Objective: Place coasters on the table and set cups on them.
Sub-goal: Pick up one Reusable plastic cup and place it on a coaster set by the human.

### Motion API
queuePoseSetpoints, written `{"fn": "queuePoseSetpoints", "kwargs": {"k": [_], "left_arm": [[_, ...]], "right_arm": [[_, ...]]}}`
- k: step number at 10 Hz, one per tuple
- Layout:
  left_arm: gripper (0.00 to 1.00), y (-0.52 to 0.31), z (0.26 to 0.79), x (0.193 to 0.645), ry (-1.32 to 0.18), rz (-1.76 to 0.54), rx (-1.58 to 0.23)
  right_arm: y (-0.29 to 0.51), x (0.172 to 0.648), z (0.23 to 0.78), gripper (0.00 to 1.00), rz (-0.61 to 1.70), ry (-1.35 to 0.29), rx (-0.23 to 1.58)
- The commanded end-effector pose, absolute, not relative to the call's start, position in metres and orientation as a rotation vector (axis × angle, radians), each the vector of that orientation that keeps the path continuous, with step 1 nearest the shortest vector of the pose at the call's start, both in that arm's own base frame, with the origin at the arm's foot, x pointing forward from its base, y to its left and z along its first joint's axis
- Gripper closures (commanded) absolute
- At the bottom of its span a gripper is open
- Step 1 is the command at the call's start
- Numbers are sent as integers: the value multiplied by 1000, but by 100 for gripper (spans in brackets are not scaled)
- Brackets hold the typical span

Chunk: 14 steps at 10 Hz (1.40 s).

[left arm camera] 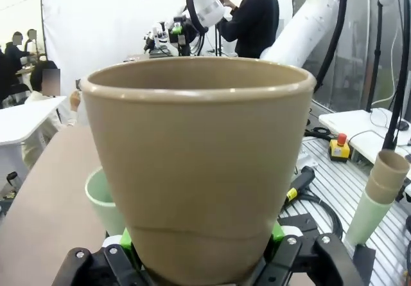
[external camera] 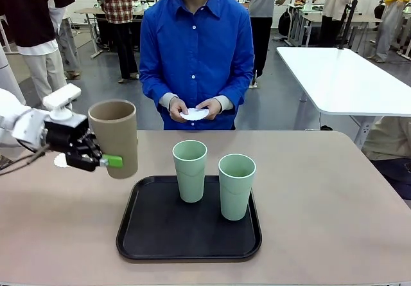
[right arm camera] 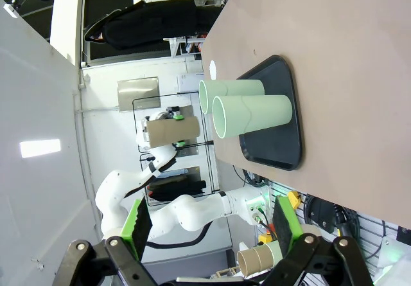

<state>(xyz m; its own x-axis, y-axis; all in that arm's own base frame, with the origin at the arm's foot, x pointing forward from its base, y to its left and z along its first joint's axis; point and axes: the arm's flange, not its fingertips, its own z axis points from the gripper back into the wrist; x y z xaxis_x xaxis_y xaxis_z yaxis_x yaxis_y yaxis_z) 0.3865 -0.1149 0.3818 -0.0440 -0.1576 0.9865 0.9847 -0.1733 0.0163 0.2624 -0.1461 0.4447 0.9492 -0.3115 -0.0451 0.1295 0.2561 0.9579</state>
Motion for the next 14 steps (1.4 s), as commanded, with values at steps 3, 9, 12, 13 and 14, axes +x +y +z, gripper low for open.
{"fn": "queuePoseSetpoints", "kwargs": {"k": [3, 9, 12, 13, 14], "left_arm": [[76, -117, 421, 368, -986, -1365, -1215], [18, -67, 414, 419, -1030, -1314, -1151], [18, 16, 422, 466, -1066, -1169, -1037], [18, 43, 424, 477, -1105, -1117, -1005], [18, 67, 430, 484, -1132, -1103, -950]], "right_arm": [[-145, 263, 446, 0, -297, -174, 1296], [-145, 263, 446, 0, -297, -174, 1296], [-145, 263, 446, 0, -297, -174, 1296], [-145, 263, 446, 0, -297, -174, 1296], [-145, 263, 446, 0, -297, -174, 1296]]}}
